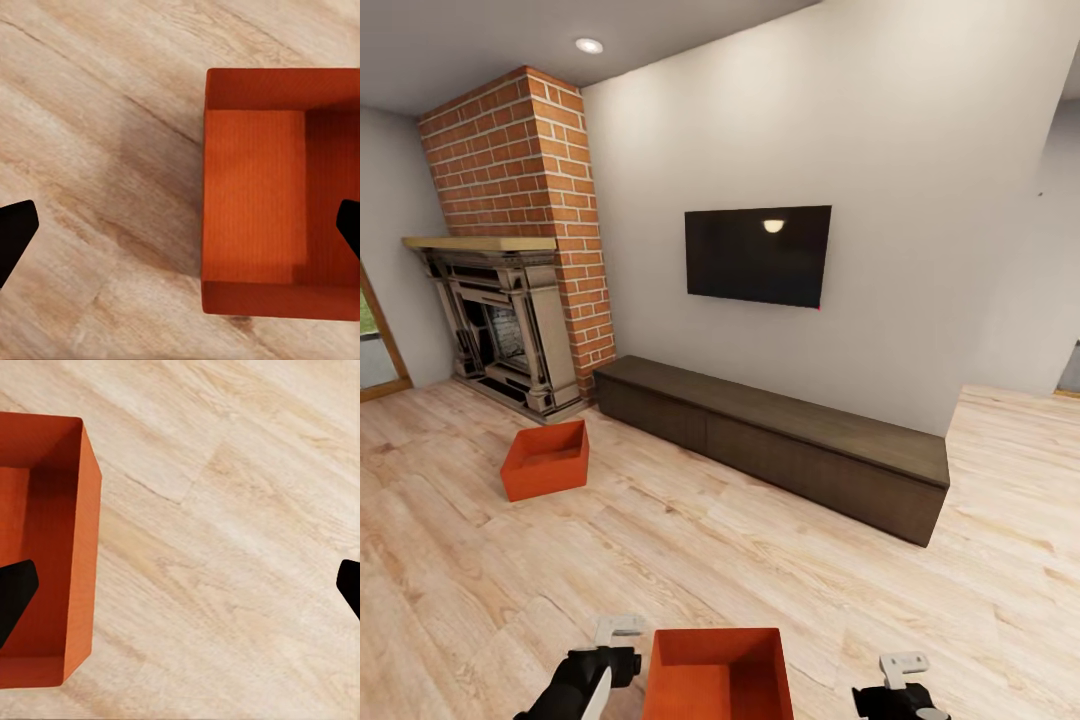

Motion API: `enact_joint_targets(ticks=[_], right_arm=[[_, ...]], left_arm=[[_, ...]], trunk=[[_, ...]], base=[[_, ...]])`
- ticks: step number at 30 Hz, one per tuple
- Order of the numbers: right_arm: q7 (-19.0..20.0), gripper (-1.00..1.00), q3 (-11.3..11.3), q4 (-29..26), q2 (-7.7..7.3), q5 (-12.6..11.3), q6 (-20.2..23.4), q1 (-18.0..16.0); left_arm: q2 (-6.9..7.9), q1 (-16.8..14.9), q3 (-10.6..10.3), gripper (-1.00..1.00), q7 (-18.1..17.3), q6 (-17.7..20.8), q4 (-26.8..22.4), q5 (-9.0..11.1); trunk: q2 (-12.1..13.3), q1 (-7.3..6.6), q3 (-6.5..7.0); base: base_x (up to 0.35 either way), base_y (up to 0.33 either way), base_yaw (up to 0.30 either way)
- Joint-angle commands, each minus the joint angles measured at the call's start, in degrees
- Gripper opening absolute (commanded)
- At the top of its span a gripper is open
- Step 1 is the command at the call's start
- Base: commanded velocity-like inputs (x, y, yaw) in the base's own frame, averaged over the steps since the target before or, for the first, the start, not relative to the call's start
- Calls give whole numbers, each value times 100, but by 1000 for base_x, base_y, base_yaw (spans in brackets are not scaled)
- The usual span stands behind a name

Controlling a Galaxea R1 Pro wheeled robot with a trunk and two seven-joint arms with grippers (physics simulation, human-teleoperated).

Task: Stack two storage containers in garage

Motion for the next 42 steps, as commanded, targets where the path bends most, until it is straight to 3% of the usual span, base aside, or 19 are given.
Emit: enact_joint_targets(ticks=[1, 23, 34, 38, 42], right_arm=[[19, 100, 0, -9, 7, 31, 32, -1], [44, 100, -20, -4, 40, 5, 27, -1], [316, 100, -51, -4, 36, 5, 25, -1], [334, 100, -70, -4, 34, -129, -94, -1], [334, 100, -71, -4, 21, -416, -204, -1]], left_arm=[[-2, -2, -1, 100, 18, 36, -7, -11], [-5, -3, -4, 100, 77, 10, -10, -13], [-3, -3, -10, 100, 71, 1, -5, -15], [-2, -3, -10, 100, 49, -20, -5, -15], [-2, -3, -10, 100, 35, -24, -5, -6]], trunk=[[-4, 0, -6], [-4, 0, -189], [-4, 0, -291], [-4, 0, -328], [-4, 0, -365]], base=[[0, 0, 0], [0, 0, 28], [0, 0, 62], [0, 0, 73], [0, 0, 75]])
